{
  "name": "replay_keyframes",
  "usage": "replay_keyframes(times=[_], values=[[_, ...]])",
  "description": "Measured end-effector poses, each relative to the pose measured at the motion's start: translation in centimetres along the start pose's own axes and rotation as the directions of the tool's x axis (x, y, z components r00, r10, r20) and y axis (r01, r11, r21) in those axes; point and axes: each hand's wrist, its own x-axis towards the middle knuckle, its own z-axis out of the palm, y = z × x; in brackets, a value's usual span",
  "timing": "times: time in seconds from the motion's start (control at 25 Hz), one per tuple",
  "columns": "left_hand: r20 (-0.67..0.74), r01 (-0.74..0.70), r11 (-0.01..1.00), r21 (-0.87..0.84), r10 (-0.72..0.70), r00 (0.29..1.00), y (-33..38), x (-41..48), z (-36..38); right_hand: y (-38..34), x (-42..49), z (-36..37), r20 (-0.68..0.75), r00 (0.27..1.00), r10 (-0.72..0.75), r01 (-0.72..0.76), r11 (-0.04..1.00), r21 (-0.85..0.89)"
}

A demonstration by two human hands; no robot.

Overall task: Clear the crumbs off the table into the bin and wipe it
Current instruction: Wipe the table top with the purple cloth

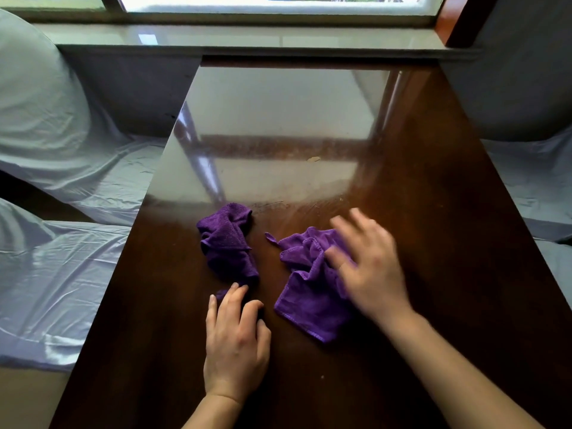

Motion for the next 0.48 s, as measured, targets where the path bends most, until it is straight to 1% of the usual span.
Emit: replay_keyframes(times=[0.04,0.08,0.12,0.16,0.2,0.28,0.36,0.44,0.48], values=[[-0.001,-0.001,1.000,0.006,0.001,1.000,-0.1,-0.1,0.1,-1.3,-1.5,1.3,0.143,0.978,-0.150,0.167,0.979,-0.118],[-0.001,-0.003,1.000,0.017,0.003,1.000,-0.1,-0.1,0.1,-2.2,-3.1,2.7,0.277,0.935,-0.221,0.286,0.932,-0.222],[0.005,-0.003,0.999,0.032,0.003,1.000,-0.1,-0.1,0.2,-2.2,-3.8,3.6,0.350,0.904,-0.244,0.355,0.887,-0.297],[0.013,0.002,0.999,0.045,-0.003,1.000,0.0,0.0,0.2,-1.7,-3.4,4.1,0.357,0.900,-0.251,0.374,0.865,-0.334],[0.021,0.016,0.998,0.059,-0.017,1.000,0.0,0.1,0.3,-0.8,-2.1,4.4,0.325,0.917,-0.231,0.343,0.872,-0.348],[0.044,0.058,0.993,0.104,-0.063,0.997,0.1,0.3,0.5,0.7,1.0,4.7,0.226,0.961,-0.157,0.236,0.893,-0.383],[0.080,0.111,0.981,0.159,-0.125,0.989,0.4,0.4,0.3,0.7,4.2,5.4,0.109,0.993,-0.045,0.085,0.913,-0.399],[0.113,0.152,0.964,0.216,-0.179,0.977,0.6,0.6,0.2,-0.4,7.7,7.0,0.027,0.998,0.056,-0.042,0.925,-0.378],[0.135,0.157,0.958,0.240,-0.192,0.972,0.7,0.7,0.3,-1.2,9.5,7.8,0.007,0.997,0.078,-0.070,0.932,-0.357]])
